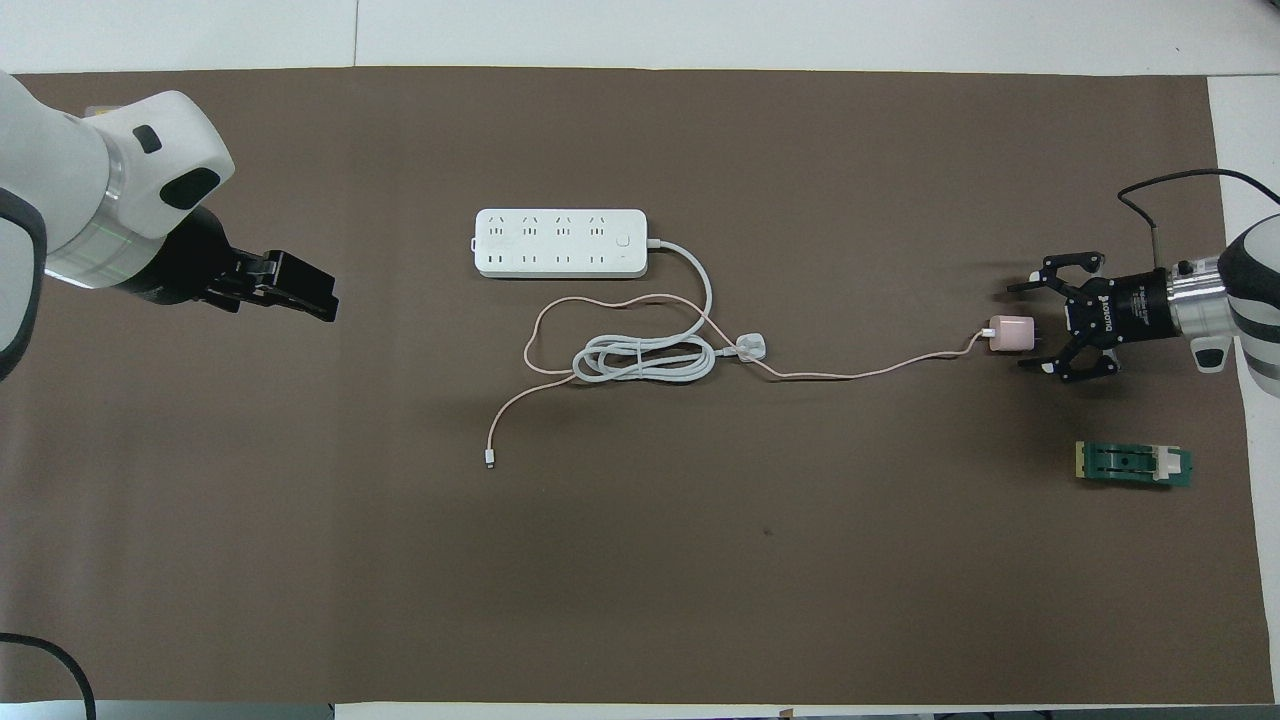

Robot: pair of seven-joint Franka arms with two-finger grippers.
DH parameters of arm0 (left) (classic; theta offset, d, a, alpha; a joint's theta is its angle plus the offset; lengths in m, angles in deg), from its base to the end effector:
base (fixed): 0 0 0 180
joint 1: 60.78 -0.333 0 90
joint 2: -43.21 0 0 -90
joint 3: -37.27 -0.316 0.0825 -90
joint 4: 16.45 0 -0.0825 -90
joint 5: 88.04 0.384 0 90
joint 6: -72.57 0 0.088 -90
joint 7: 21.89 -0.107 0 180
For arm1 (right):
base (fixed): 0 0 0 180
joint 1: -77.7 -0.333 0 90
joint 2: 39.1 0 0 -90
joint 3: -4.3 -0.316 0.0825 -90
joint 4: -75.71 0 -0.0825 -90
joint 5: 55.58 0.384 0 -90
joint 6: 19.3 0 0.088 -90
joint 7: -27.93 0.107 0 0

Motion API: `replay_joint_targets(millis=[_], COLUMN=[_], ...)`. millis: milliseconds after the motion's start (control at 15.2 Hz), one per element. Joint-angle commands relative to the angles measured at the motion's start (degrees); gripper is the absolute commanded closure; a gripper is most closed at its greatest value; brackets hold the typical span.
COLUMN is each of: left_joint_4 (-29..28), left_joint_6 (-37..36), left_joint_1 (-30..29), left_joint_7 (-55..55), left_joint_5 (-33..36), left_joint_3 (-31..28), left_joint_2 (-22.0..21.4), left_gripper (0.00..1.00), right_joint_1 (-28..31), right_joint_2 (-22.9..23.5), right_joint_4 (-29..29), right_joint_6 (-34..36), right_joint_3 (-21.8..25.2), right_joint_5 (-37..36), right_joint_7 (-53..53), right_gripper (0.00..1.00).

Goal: Plug charger into power strip
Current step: 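Reach the right gripper to the charger while the left gripper reaches the strip, then grasp the charger with the right gripper while the left gripper grips the strip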

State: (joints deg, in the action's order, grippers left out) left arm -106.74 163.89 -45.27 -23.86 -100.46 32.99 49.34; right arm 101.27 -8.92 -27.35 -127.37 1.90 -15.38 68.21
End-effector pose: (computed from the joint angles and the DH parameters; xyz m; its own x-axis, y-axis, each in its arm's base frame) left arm 0.5689 -0.1381 0.5655 0.9716 -0.2219 -0.0820 -0.2009 -0.9571 0.2089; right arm 0.5884 -0.1780 0.2415 0.1094 -0.7227 -0.6825 -0.9938 -0.0946 -0.0591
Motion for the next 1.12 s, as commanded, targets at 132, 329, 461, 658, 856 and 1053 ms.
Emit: replay_joint_targets(millis=[132,329,461,658,856,1053], left_joint_4=[-1.1,-2.9,-3.6,-4.1,-4.1,-3.9], left_joint_6=[-1.9,-1.5,-1.3,-1.2,-0.9,2.5], left_joint_1=[-2.3,-2.9,-2.9,-2.9,-2.9,-2.7], left_joint_7=[-4.5,-4.5,-4.6,-5.8,-13.6,-24.9], left_joint_5=[-23.1,-38.5,-46.1,-56.3,-63.3,-71.6], left_joint_3=[-0.7,-0.9,-0.7,-0.6,-0.4,-0.1], left_joint_2=[0.6,3.5,5.8,9.2,13.3,18.5], left_gripper=[0.0,0.0,0.0,0.0,0.0,0.0], right_joint_1=[0.0,-0.3,-0.4,-0.4,-1.2,-5.4], right_joint_2=[0.3,0.3,0.2,0.1,-0.5,-2.9], right_joint_4=[-0.8,-1.4,-1.7,-0.7,2.2,5.0], right_joint_6=[-1.3,-1.8,-2.7,-1.9,1.9,4.7], right_joint_3=[-0.1,-0.1,-0.1,-0.2,-0.7,-0.7], right_joint_5=[1.6,1.5,1.5,1.5,1.5,1.5], right_joint_7=[-2.0,-3.5,-3.5,-3.2,-1.0,4.6], right_gripper=[0.55,1.0,1.0,1.0,1.0,1.0])
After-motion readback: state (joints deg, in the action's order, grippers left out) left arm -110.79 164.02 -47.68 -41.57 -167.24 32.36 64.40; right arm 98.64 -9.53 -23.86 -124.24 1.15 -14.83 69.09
